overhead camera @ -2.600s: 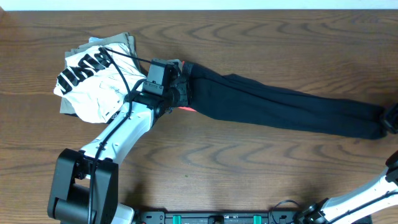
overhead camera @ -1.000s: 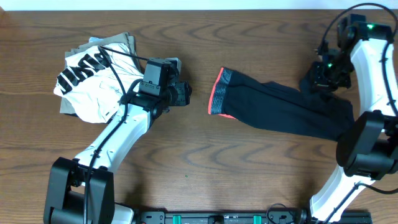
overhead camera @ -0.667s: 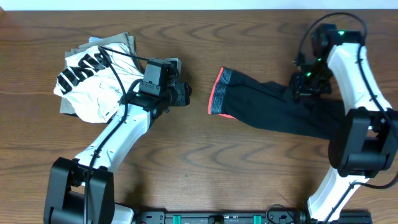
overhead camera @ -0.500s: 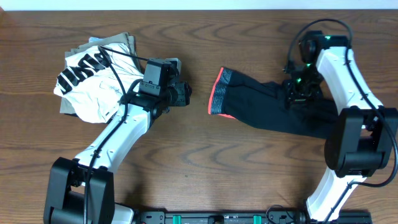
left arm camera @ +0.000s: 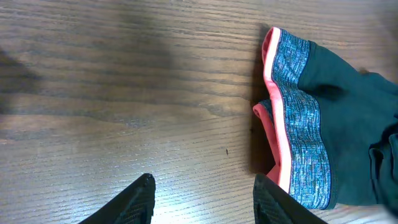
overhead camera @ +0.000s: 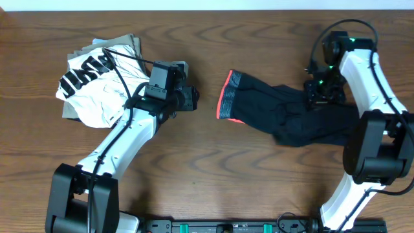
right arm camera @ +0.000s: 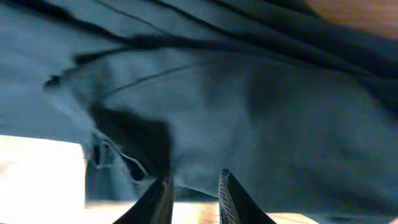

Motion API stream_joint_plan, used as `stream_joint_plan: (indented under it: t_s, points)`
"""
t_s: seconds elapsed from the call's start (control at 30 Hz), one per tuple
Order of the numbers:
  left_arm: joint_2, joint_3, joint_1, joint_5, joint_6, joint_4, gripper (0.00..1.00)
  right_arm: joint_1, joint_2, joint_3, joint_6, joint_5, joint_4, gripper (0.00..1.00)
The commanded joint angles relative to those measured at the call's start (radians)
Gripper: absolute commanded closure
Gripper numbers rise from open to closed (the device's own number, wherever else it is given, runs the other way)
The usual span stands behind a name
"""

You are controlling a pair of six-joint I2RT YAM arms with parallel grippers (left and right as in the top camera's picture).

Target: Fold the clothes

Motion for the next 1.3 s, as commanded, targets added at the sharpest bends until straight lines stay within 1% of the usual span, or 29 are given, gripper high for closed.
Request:
stream_joint_plan:
  t_s: [0.0,0.23,0.37,0.4,0.47,0.53,0.67,0.77,0.8,0.93,1.03,1.2,1.27]
  points:
    - [-0.013,0.006,0.005,0.003,0.009,-0.006,0.48,-0.033,-0.010,0.006,-0.013,-0.017,0.002,0.77]
    - [-0.013,0.006,0.005,0.003,0.010,-0.010,0.48,-0.032,-0.010,0.003,-0.014,-0.035,-0.014,0.78]
    - [-0.013,0.006,0.005,0.002,0.010,-0.017,0.48,-0.005,-0.010,0.002,-0.078,-0.119,-0.050,0.76]
    - [-0.013,0.006,0.005,0.002,0.010,-0.018,0.48,0.005,-0.010,0.001,-0.081,-0.126,-0.056,0.70]
    - [-0.013,0.006,0.005,0.002,0.010,-0.017,0.48,0.031,-0.010,-0.006,-0.080,-0.125,-0.056,0.56]
    - [-0.013,0.006,0.005,0.002,0.009,-0.018,0.48,0.049,-0.010,-0.010,-0.080,-0.127,-0.050,0.54]
    - [-0.013,0.006,0.005,0.002,0.009,-0.017,0.48,0.102,-0.008,-0.024,-0.064,-0.185,-0.017,0.54]
    - [-0.013,0.006,0.005,0.002,0.009,-0.018,0.48,0.149,-0.008,-0.050,-0.045,-0.183,0.038,0.53]
    - [-0.013,0.006,0.005,0.002,0.009,-0.018,0.48,0.162,-0.008,-0.064,-0.034,-0.182,0.066,0.50]
    - [-0.013,0.006,0.005,0.003,0.009,-0.026,0.48,0.206,-0.008,-0.137,0.039,-0.100,0.189,0.50]
    - [-0.013,0.006,0.005,0.003,0.010,-0.037,0.48,0.226,-0.008,-0.189,0.048,-0.061,0.250,0.50]
    - [-0.013,0.006,0.005,0.002,0.009,-0.039,0.48,0.246,-0.008,-0.239,0.056,-0.032,0.283,0.50]
    - [-0.013,0.006,0.005,0.002,0.010,-0.039,0.48,0.249,-0.008,-0.241,0.056,-0.030,0.283,0.53]
